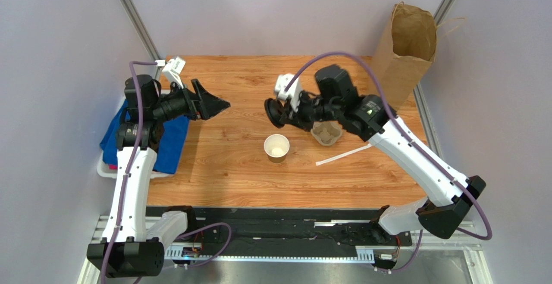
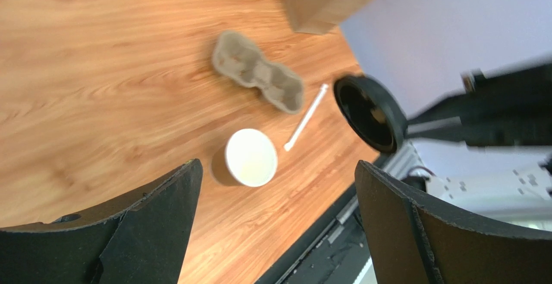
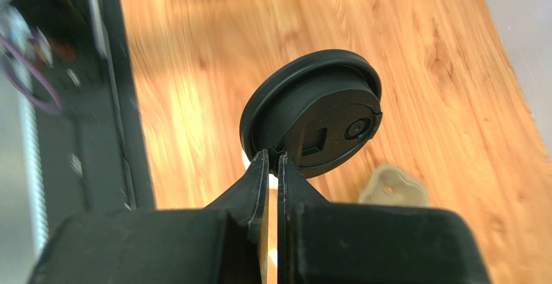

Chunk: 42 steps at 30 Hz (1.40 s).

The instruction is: Pack the takeout coffee

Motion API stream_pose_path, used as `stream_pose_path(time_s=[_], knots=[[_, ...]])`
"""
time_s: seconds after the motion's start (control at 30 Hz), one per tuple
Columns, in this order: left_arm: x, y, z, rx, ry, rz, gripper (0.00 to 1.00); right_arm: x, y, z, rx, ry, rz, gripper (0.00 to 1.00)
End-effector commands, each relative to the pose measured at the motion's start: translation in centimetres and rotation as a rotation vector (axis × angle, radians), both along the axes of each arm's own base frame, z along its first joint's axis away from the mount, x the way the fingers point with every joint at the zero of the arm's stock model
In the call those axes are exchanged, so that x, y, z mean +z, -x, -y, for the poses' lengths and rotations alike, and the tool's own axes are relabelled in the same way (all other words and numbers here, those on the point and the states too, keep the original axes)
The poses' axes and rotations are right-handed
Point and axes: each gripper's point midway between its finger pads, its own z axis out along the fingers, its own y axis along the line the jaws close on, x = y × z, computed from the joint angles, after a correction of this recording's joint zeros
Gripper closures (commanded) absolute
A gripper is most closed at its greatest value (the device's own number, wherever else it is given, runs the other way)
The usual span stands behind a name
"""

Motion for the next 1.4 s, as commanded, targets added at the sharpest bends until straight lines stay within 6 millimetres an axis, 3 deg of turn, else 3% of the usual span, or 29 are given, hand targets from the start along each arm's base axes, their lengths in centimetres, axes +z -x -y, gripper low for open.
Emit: stream_pose_path(time_s=[0.0, 0.03, 0.17, 0.43, 0.7, 1.37], knots=[[-3.9, -1.1, -2.0, 0.17, -0.042, -0.157, 0.04, -6.5, 0.5, 1.7, 0.103, 0.414, 0.25, 1.0], [-4.2, -0.7, -1.5, 0.131, -0.023, -0.176, 0.04, -7.9, 0.1, 2.2, 0.103, 0.49, 0.295, 1.0], [-5.2, -0.7, -1.5, 0.106, -0.049, -0.156, 0.03, -10.6, -0.4, 1.4, 0.12, 0.607, 0.383, 1.0], [-6.3, -1.0, -1.6, 0.117, -0.049, -0.197, 0.02, -15.9, -1.9, 0.8, 0.091, 0.819, 0.345, 1.0], [-6.5, -1.5, -1.9, 0.13, -0.064, -0.221, 0.01, -16.3, -1.9, -0.6, 0.082, 0.852, 0.304, 1.0], [-6.5, -1.8, -2.0, 0.142, -0.067, -0.225, 0.01, -18.8, -0.6, -1.5, 0.087, 0.893, 0.247, 1.0]])
